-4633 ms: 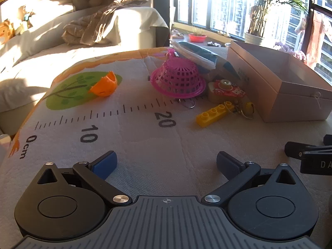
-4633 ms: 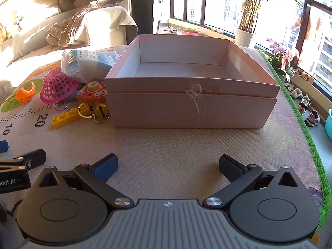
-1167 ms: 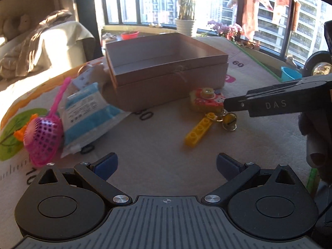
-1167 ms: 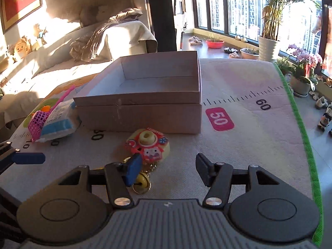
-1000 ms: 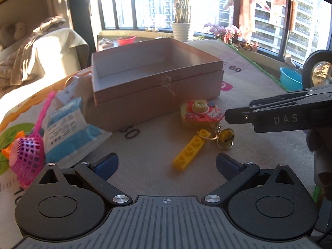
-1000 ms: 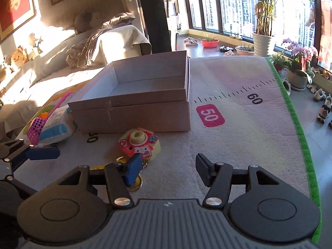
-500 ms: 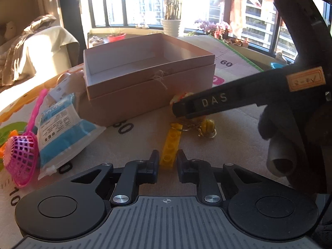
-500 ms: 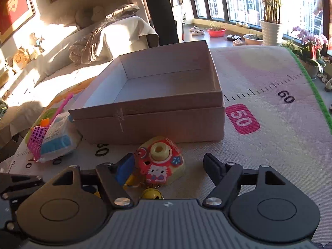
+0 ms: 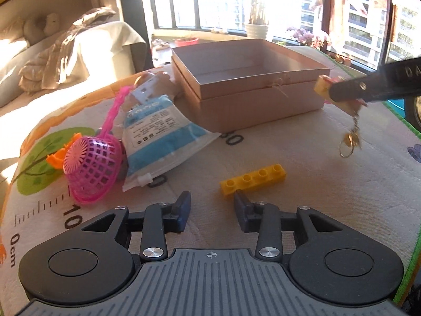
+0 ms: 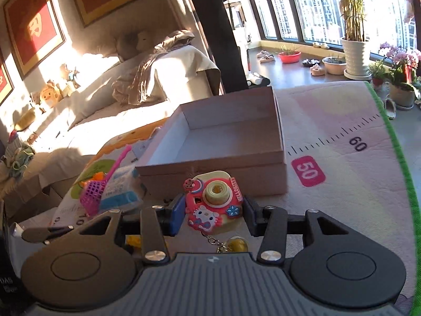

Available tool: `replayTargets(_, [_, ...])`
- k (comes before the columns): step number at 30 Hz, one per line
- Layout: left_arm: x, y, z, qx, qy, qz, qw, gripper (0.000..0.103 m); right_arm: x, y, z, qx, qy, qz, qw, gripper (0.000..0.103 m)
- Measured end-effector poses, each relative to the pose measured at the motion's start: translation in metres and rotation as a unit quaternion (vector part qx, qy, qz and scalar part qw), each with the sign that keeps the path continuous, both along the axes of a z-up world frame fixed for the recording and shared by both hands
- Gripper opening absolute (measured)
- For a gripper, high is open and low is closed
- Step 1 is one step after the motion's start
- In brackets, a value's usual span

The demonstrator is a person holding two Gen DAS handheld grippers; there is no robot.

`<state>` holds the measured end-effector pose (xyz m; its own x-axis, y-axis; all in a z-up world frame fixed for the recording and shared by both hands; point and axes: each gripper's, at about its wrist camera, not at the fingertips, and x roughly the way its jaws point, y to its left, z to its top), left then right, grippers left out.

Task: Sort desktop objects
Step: 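Grasp the pink cartoon keychain with the right gripper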

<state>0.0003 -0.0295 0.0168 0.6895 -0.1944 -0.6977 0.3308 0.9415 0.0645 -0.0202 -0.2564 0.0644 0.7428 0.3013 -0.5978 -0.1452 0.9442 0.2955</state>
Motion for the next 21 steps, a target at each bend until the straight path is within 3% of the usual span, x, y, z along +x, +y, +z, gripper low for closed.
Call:
replayTargets(3, [0.007, 0.0, 0.001, 0.016, -0.014, 0.029, 0.9994, 0.053, -0.008, -0.005, -0.016, -0.026, 0.015, -0.012, 0.999, 0.046])
replayTargets(6, [0.009, 0.007, 0.007, -0.028, -0.003, 0.02, 0.9994, 0.061, -0.013, -0.002, -0.032, -0.075, 0.004, -0.033, 0.997, 0.047])
replayTargets(8, [0.004, 0.008, 0.01, -0.058, 0.0, 0.001, 0.9983, 0.085, -0.016, -0.001, -0.041, -0.092, -0.006, -0.041, 0.995, 0.049])
replayTargets(10, [0.0, 0.001, 0.01, -0.06, -0.008, -0.012, 0.9981, 0.09, -0.014, -0.002, -0.047, -0.091, -0.005, -0.039, 0.995, 0.049])
replayTargets(18, [0.019, -0.036, -0.007, -0.031, 0.006, -0.017, 0.9994, 0.086, -0.016, -0.001, -0.052, -0.09, -0.01, -0.023, 0.996, 0.063])
replayTargets(21, [0.018, -0.042, -0.007, -0.029, 0.0, -0.023, 0.9993, 0.074, -0.017, 0.001, -0.053, -0.099, -0.011, -0.013, 0.995, 0.064])
